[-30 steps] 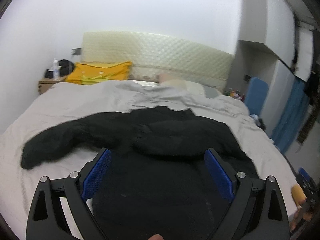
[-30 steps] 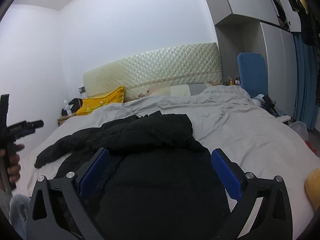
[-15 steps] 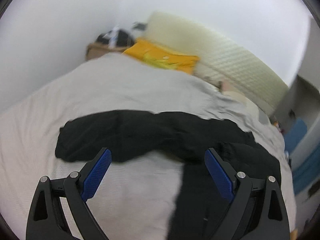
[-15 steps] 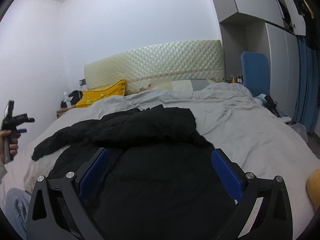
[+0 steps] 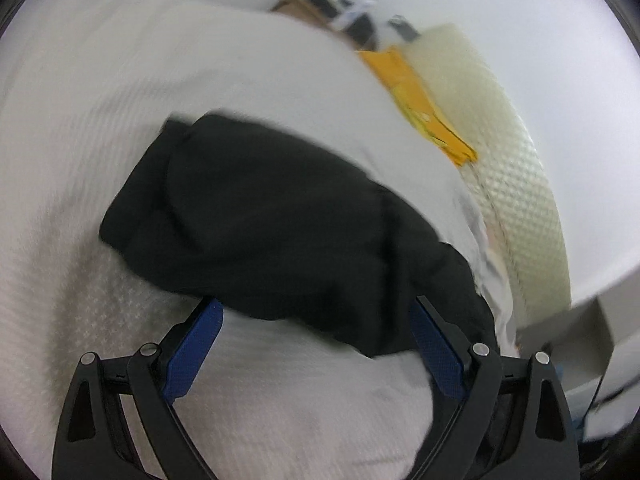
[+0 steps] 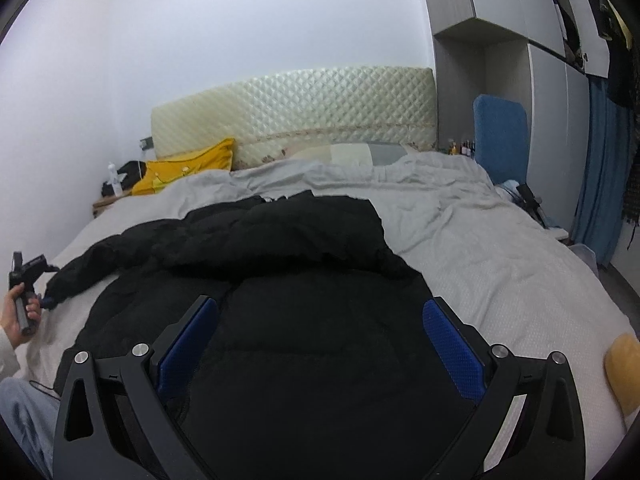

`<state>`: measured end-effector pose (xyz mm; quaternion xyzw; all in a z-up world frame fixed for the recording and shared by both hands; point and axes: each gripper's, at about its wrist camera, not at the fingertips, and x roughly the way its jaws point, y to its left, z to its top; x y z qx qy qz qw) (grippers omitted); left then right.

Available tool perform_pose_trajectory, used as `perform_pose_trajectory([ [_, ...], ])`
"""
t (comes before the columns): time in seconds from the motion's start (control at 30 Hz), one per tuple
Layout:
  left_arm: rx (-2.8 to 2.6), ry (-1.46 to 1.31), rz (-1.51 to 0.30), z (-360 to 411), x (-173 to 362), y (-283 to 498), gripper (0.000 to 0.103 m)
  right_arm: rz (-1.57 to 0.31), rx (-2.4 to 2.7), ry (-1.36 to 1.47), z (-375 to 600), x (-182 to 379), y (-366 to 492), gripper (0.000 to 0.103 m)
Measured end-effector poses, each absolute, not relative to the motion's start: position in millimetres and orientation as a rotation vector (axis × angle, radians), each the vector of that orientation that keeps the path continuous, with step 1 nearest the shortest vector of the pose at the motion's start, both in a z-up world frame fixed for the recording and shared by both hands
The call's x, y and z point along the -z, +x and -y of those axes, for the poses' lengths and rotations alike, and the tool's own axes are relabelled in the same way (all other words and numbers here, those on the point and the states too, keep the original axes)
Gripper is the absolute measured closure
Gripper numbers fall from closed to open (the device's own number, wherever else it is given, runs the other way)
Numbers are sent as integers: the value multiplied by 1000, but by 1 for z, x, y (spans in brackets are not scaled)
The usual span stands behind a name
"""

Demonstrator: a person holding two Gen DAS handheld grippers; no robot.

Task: Fold large clothes
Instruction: 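Grasp the other sleeve cuff with the left gripper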

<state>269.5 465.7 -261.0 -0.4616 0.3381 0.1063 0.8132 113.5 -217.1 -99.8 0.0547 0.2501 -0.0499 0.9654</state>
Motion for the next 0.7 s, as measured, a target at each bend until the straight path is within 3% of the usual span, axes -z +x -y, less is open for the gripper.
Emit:
perform_pose_trajectory([
  [0.13,-226,-1095,-679,-483,296,271,10,-544,115,124,210,107,128,0],
  [0.37,-221,-1109,-586,-502,306,295,10,-586,122,132,200,120,144,0],
  [0.43,-225,-1131,-568,-508,307,303,22,-589,124,151,201,121,146,0],
  [0.47,-232,-1143,-588,-512,310,310,36,-589,128,155,202,121,146,0],
  [0.5,-238,-1149,-606,-510,307,315,44,-590,131,158,202,122,146,0],
  [0.53,-242,-1154,-615,-513,307,323,47,-592,134,164,204,122,146,0],
  [0.6,-246,-1131,-611,-516,297,328,65,-596,136,175,204,122,147,0],
  [0.7,-277,-1042,-613,-518,270,329,83,-607,144,177,206,122,148,0],
])
